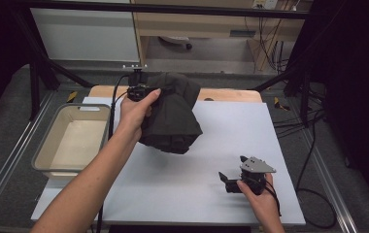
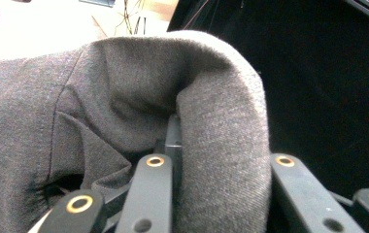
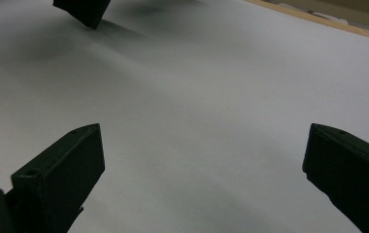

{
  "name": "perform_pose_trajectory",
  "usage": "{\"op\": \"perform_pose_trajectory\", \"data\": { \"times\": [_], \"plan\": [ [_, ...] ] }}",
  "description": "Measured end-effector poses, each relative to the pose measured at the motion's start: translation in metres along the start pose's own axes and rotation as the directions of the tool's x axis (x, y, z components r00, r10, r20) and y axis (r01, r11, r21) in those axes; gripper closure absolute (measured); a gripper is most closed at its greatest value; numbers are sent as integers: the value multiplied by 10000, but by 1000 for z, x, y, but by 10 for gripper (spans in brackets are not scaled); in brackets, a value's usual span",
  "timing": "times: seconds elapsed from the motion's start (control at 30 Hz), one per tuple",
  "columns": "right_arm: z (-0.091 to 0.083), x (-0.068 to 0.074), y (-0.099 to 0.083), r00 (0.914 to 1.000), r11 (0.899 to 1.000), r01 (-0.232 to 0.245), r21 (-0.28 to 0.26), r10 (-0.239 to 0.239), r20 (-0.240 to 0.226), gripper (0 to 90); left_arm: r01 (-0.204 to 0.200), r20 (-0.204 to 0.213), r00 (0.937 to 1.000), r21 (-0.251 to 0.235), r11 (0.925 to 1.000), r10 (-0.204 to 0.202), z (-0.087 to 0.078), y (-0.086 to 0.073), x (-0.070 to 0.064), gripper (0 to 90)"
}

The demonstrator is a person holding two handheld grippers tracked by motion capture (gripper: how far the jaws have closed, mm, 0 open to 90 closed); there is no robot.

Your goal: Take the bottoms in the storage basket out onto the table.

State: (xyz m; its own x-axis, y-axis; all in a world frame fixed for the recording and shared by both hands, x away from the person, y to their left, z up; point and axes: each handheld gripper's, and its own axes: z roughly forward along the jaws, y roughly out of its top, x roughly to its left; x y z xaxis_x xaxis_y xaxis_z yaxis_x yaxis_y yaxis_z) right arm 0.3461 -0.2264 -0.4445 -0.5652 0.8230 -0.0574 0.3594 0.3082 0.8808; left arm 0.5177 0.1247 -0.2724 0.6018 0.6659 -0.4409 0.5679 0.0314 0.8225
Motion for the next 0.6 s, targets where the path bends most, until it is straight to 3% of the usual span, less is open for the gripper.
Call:
{"op": "perform_pose_trajectory", "data": {
  "times": [0.33, 0.5, 0.6],
  "plan": [
    [-5, -7, 1, 9987, 9978, -502, -431, 502, -19, 21, -50, 176, 9998, 247, 9997, 46, 22, -9, -8, 723],
    [-1, -2, 2, 9999, 9995, -156, -265, 155, -56, 21, -113, 455, 9989, 88, 9999, 109, 30, -11, -10, 736],
    [0, 1, 2, 10000, 9998, -96, -196, 96, -9, 21, -252, 406, 9989, 116, 9996, 247, 31, -12, -10, 808]
  ]
}}
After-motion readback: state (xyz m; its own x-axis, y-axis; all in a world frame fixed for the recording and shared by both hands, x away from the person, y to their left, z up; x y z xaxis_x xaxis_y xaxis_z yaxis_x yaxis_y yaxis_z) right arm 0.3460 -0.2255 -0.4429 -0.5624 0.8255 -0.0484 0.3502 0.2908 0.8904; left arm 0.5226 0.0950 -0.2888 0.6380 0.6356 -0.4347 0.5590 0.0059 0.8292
